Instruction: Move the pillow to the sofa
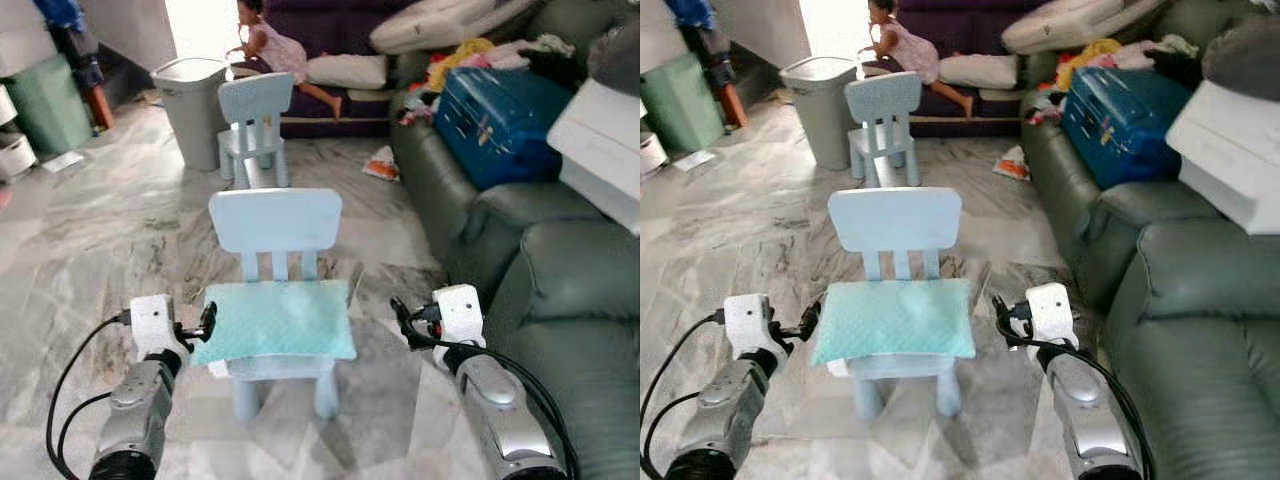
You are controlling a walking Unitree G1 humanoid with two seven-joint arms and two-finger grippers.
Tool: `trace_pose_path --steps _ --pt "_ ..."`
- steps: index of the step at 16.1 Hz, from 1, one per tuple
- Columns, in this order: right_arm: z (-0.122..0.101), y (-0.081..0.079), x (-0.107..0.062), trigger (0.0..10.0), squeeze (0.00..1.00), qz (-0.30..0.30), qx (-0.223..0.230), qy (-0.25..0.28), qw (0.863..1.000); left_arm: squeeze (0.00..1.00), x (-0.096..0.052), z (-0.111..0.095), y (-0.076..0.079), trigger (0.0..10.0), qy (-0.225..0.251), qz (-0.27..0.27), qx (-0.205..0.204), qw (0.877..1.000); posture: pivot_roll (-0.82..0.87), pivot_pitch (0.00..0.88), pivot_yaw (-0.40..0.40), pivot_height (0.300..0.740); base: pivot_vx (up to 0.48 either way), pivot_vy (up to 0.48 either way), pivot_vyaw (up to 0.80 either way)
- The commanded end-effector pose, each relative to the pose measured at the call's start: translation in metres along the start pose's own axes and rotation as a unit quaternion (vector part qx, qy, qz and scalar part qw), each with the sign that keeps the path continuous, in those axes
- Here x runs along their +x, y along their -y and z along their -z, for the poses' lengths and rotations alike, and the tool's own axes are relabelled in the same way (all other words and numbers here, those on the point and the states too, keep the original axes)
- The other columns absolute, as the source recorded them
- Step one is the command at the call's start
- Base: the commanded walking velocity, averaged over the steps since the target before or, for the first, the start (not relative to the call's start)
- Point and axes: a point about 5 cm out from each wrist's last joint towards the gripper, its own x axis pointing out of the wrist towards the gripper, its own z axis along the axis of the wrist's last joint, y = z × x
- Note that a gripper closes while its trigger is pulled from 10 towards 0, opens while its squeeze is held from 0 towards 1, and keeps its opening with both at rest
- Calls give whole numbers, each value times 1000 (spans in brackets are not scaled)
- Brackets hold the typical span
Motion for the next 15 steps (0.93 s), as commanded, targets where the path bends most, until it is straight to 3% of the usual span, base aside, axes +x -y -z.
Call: trace_pose_path --steps 1,3,8,13,15 --pt "-2 6 -1 10000 0 7 -5 3 1000 0 4 -5 8 10000 7 14 0 1000 -135 0 19 740 0 480 0" --pt "-2 6 -1 10000 0 8 -4 2 1000 0 4 -5 8 10000 6 14 1 1000 -137 0 21 740 0 480 0" --pt "-3 5 -2 10000 0 10 -2 3 1000 0 4 -9 4 10000 22 -9 39 999 -136 0 23 740 0 0 0" --pt "-5 5 -2 10000 0 11 -2 6 1000 0 5 -17 9 10000 56 10 47 997 -136 0 23 740 0 0 0" --pt "-5 5 -2 10000 0 11 -2 7 1000 0 4 -16 11 10000 53 24 26 998 -138 0 24 740 135 0 0"
